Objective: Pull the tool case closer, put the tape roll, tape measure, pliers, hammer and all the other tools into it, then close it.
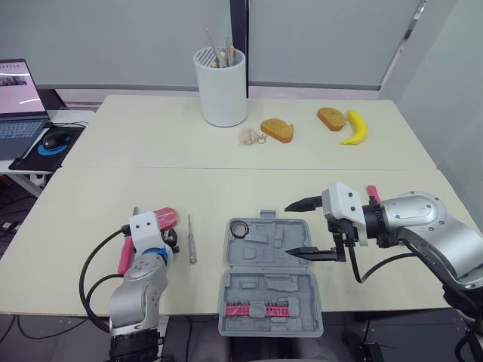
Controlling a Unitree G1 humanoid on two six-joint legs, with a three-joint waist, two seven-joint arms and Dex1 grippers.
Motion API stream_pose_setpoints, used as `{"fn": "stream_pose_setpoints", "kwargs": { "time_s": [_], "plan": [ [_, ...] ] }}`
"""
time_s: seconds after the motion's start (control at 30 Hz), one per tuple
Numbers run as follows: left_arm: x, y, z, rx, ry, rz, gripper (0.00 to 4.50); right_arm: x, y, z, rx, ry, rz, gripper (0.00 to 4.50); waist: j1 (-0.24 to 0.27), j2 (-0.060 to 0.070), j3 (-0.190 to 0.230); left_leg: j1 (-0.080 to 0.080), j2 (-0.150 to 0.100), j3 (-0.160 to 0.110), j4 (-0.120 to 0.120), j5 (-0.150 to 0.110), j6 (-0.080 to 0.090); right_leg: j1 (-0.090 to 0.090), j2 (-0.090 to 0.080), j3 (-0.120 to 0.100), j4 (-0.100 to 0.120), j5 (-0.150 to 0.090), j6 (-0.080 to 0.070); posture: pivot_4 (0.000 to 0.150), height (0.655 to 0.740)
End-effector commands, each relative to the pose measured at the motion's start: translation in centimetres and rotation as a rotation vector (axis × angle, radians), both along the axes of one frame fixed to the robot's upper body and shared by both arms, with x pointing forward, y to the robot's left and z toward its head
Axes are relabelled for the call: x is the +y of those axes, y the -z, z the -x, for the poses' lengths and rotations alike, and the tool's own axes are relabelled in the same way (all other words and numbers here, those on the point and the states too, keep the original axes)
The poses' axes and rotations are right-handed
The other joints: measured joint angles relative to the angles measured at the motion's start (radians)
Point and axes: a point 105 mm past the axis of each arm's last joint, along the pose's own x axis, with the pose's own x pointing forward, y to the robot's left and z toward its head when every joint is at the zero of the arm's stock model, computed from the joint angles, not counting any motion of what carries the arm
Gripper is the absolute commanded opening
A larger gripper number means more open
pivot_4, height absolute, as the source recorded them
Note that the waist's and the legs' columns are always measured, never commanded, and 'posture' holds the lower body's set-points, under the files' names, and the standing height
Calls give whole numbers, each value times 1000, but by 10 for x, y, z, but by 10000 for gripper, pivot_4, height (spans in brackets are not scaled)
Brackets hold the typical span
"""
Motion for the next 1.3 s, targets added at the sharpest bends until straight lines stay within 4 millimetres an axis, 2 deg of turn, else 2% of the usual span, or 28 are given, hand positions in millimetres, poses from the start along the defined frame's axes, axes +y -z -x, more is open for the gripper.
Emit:
{"fn": "stream_pose_setpoints", "kwargs": {
  "time_s": [0.03, 0.17, 0.2, 0.4, 0.53, 0.63, 0.9, 1.13, 1.3],
  "plan": [
    [1, 12, 5, 52, -5, 4, 14358, 3, -8, 4, -43, -21, 2, 45000, 0, 0, 0, 0, 0, 0, 0, 0, 0, 0, 0, 0, 0, 0, 0, 1500, 7303],
    [4, 15, 8, 61, -30, -6, 1477, 3, -8, 5, -42, -21, 5, 45000, 0, 0, 0, 0, 0, 0, 0, 0, 0, 0, 0, 0, 0, 0, 0, 1500, 7303],
    [6, 15, 10, 65, -39, -13, 389, 3, -8, 4, -42, -20, 5, 45000, 0, 0, 0, 0, 0, 0, 0, 0, 0, 0, 0, 0, 0, 0, 0, 1500, 7303],
    [13, 13, 18, 69, -53, -27, 389, 5, -8, 4, -43, -20, -2, 45000, -5, 0, 0, 0, 0, 0, 0, 0, 0, 0, 0, 0, 0, 0, 0, 1500, 7303],
    [5, 9, 29, 78, 66, -28, 389, 7, -8, 6, -40, -23, -10, 45000, -9, 0, 0, 0, 0, 1, -1, 0, 0, 0, 0, 1, 0, 0, 0, 1500, 7303],
    [0, 7, 40, 101, 199, -58, 389, 7, -8, 8, -35, -25, -9, 45000, -9, 1, 0, 0, 0, 1, -1, 0, 0, -1, 0, 1, -1, 0, 0, 1500, 7303],
    [7, 17, 89, 228, 446, -111, 389, 10, -4, 19, -6, -40, -17, 45000, -8, 2, 0, 1, 0, 2, -1, 0, 0, -1, -2, 1, -1, -1, -1, 1500, 7303],
    [17, 18, 117, 287, 569, -150, 389, 15, 2, 35, 29, -97, 7, 45000, -8, 3, 0, 0, 2, 2, -3, -1, 0, -3, -3, 1, -1, -3, -6, 1500, 7303],
    [30, 20, 130, 316, 582, -170, 389, 18, 0, 42, 40, -130, 17, 45000, -8, 3, 0, 0, 2, 2, -4, -1, 0, -4, -3, 0, -2, -5, -8, 1500, 7303]
  ]
}}
